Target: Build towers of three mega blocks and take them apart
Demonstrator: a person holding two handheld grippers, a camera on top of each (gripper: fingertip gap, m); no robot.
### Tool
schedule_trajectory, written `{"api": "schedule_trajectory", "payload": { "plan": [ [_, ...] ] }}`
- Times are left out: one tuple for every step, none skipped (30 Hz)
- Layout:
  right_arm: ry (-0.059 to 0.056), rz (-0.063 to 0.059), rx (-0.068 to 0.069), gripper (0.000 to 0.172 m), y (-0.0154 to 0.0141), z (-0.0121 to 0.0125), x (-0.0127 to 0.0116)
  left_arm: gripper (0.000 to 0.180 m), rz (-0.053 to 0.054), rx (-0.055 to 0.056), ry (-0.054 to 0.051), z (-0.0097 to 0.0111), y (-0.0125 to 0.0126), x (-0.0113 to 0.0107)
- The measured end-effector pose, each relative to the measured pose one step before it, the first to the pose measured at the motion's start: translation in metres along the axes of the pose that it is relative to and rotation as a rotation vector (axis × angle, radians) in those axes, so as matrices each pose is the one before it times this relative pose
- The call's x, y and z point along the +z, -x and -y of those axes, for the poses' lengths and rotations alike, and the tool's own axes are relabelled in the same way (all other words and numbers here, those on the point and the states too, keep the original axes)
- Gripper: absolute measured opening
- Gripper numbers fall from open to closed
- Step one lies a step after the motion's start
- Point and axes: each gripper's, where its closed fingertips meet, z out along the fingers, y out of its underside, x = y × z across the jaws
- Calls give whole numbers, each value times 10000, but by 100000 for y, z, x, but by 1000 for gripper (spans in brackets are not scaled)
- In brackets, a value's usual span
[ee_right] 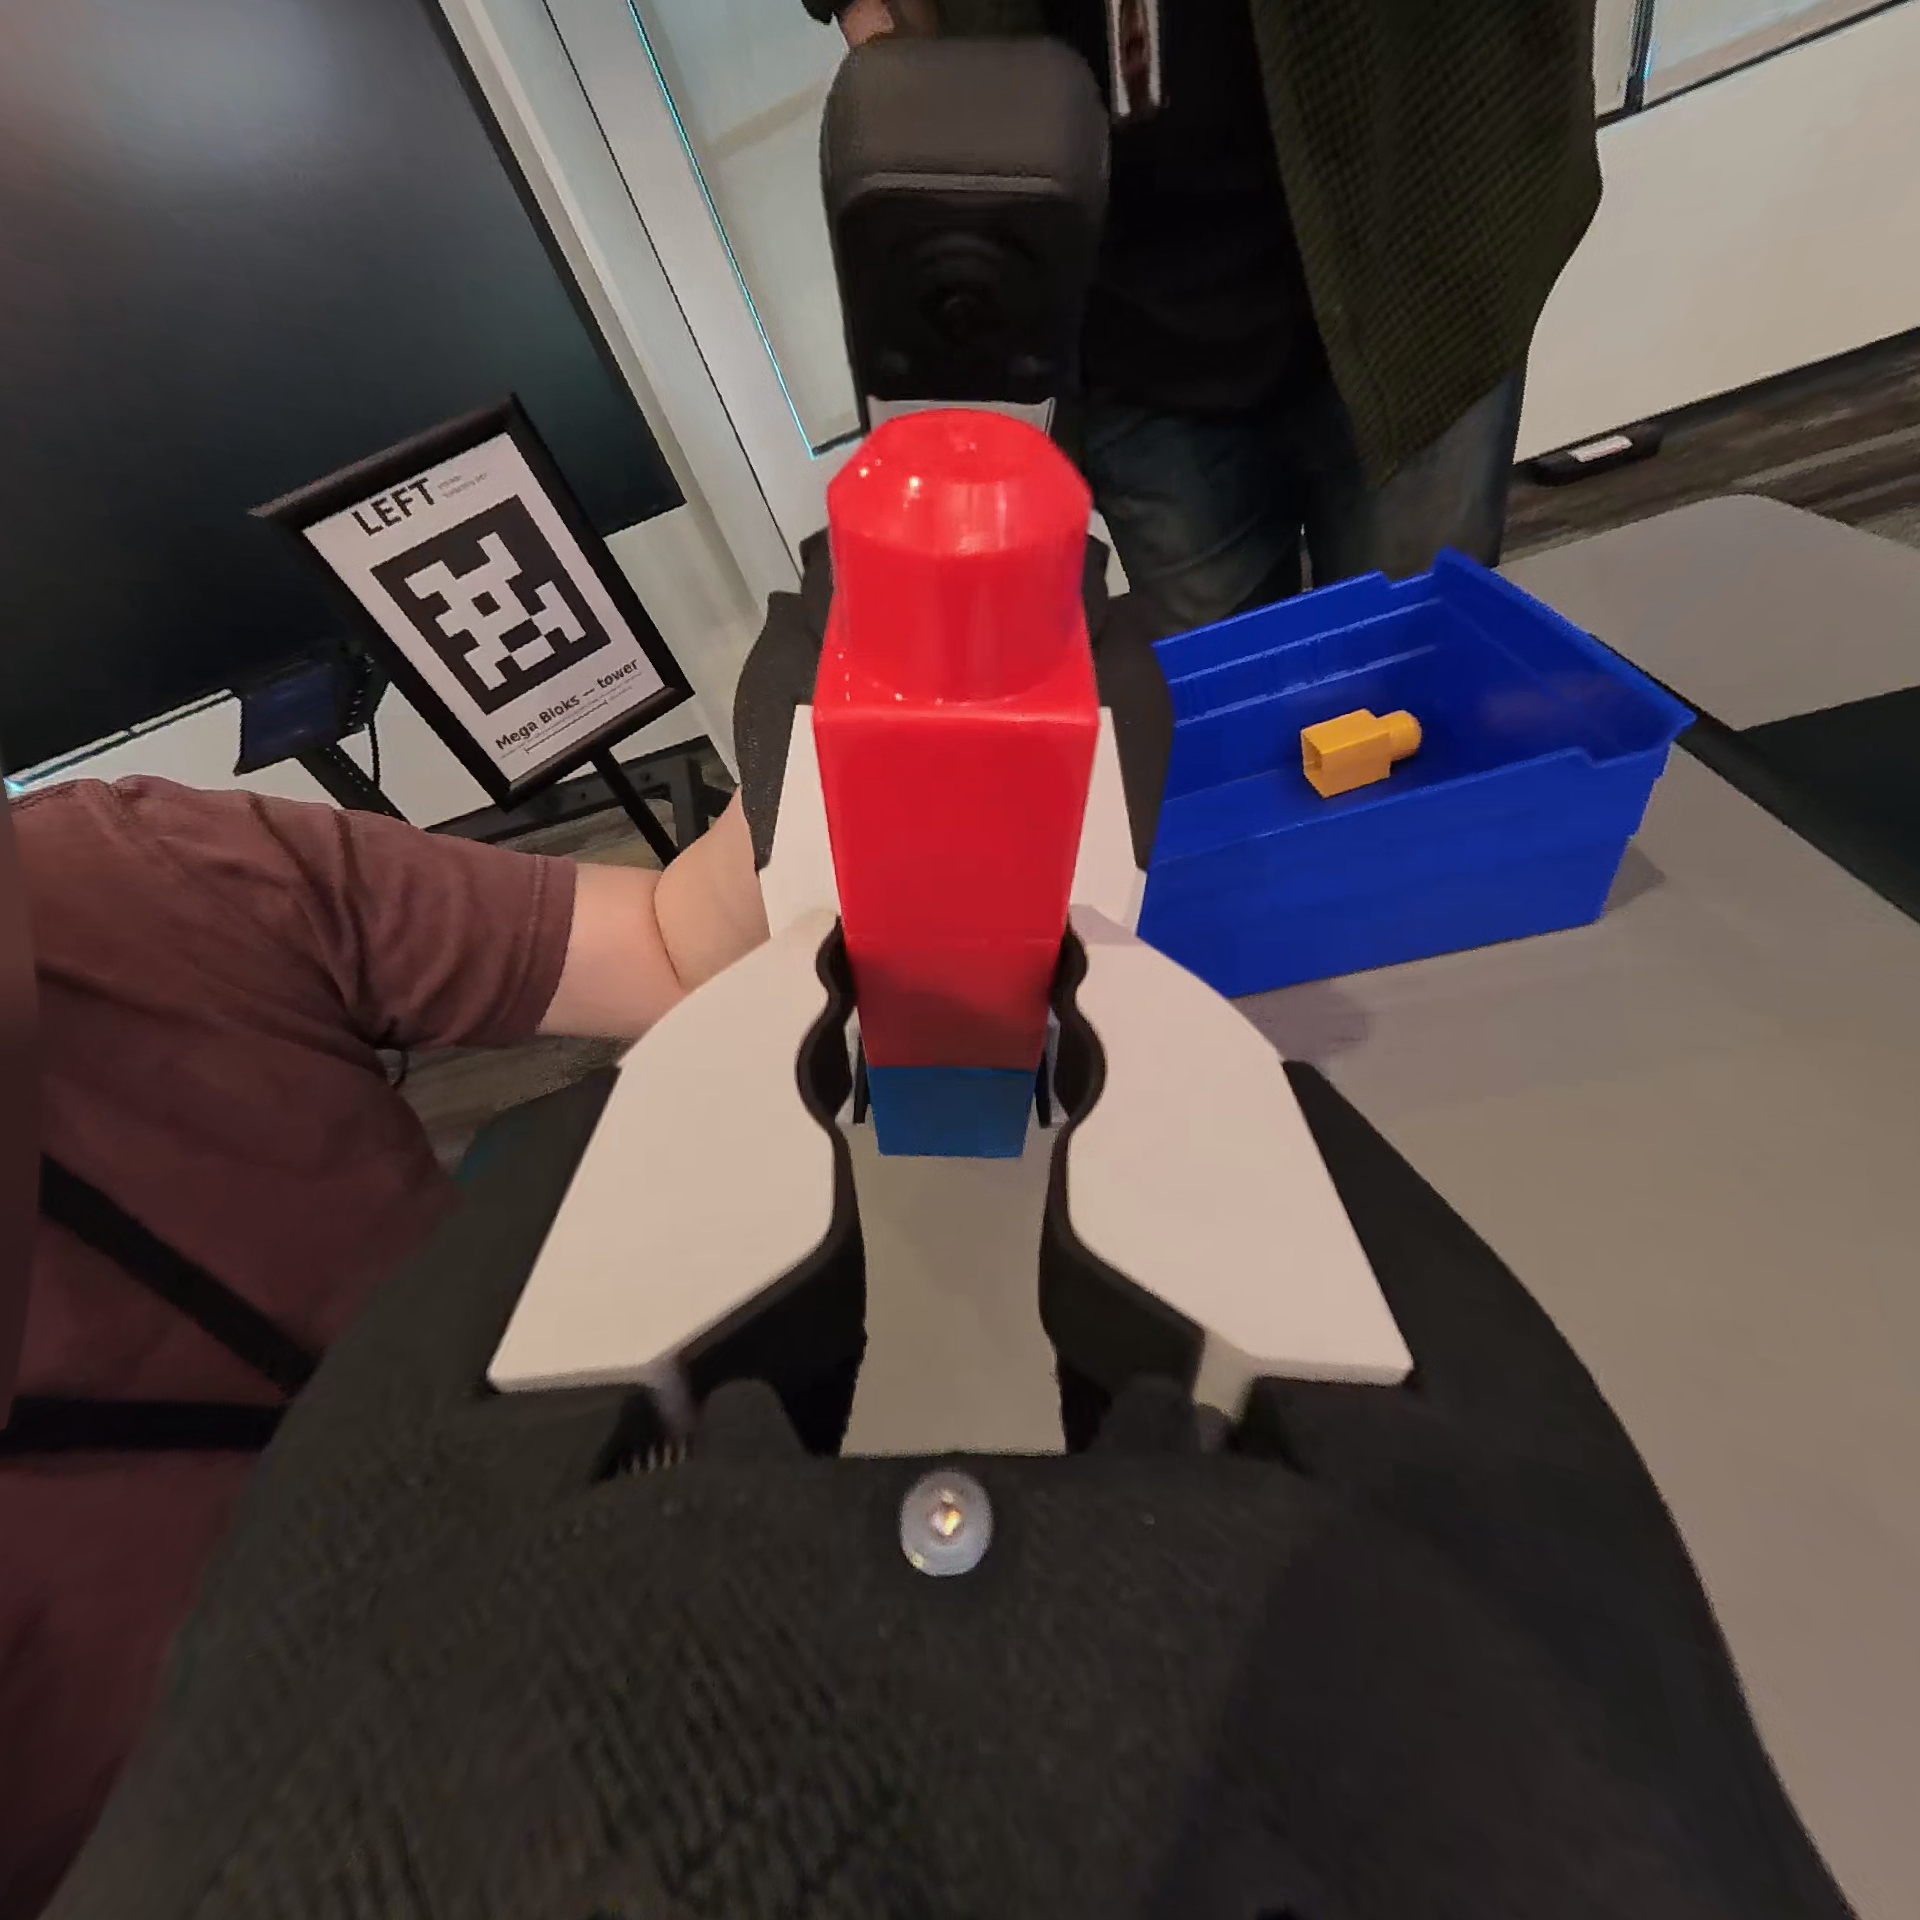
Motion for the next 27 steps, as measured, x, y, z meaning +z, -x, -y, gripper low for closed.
{"api": "schedule_trajectory", "payload": {
  "plan": [
    [-75, -85, -57, 36, -64, 148, -178, 36, 37, -15, -34, 37, 75, 3],
    [-149, -128, -71, 36, -64, 333, -294, 37, 145, 65, -1, 46, 183, -34],
    [-122, -152, -92, 36, 12, 427, -474, 42, 211, 106, 32, -4, 213, -56],
    [-84, -218, -140, 36, 66, 529, -729, 50, 245, 114, 17, 34, 218, -115],
    [-96, -396, -222, 36, 11, 697, -1063, 59, 290, 108, -76, 158, 245, -202],
    [-81, -601, -289, 36, -110, 796, -1468, 66, 311, 94, -151, 265, 264, -287],
    [-27, -754, -346, 36, -262, 775, -1859, 69, 297, 69, -141, 253, 285, -292],
    [-34, -827, -367, 36, -394, 722, -2140, 69, 247, 67, -86, 181, 242, -265],
    [-95, -826, -280, 36, -595, 616, -2264, 69, 115, 49, -89, 169, 99, -183],
    [-54, -883, -114, 36, -985, 314, -2217, 69, 40, -35, -76, 162, 24, -128],
    [26, -987, -39, 36, -1382, -154, -2039, 70, 93, -76, -57, 132, 141, -82],
    [70, -903, -62, 36, -1454, -604, -1764, 69, 122, -11, -39, 97, 155, -62],
    [139, -609, -44, 37, -1161, -1075, -1405, 69, 163, 15, -3, 55, 173, -55],
    [189, -358, 73, 37, -876, -1462, -1061, 70, 209, 5, 18, 32, 236, -69],
    [188, -275, 216, 36, -831, -1689, -761, 70, 223, 23, -1, 46, 241, -65],
    [170, -199, 257, 37, -798, -1781, -493, 70, 193, 17, -12, 55, 196, -45],
    [160, -111, 241, 37, -743, -1816, -260, 71, 205, -52, -49, 101, 238, -29],
    [149, -106, 256, 37, -762, -1752, -39, 71, 229, -106, -84, 133, 291, -26],
    [139, -17, 199, 37, -596, -1606, 161, 71, 209, -50, -132, 189, 249, -9],
    [169, 165, 57, 37, -272, -1447, 353, 70, 174, 13, -97, 137, 151, 9],
    [248, 144, -25, 37, -275, -1320, 458, 70, 170, 21, -2, 0, 140, 27],
    [335, 42, -84, 37, -419, -1207, 490, 71, 196, 41, 50, -67, 177, 32],
    [353, 139, -210, 37, -270, -1008, 508, 71, 172, 77, 72, -111, 146, 55],
    [317, 229, -243, 37, -93, -780, 468, 71, 119, 51, 56, -85, 65, 70],
    [329, 251, -163, 37, 6, -623, 423, 71, 83, -9, 44, -69, 42, 63],
    [335, 275, -212, 37, 92, -521, 381, 71, 12, -1, -6, 4, -48, 52],
    [254, 215, -372, 37, 68, -422, 363, 71, -16, -9, -11, 28, -78, 43]
  ]
}}
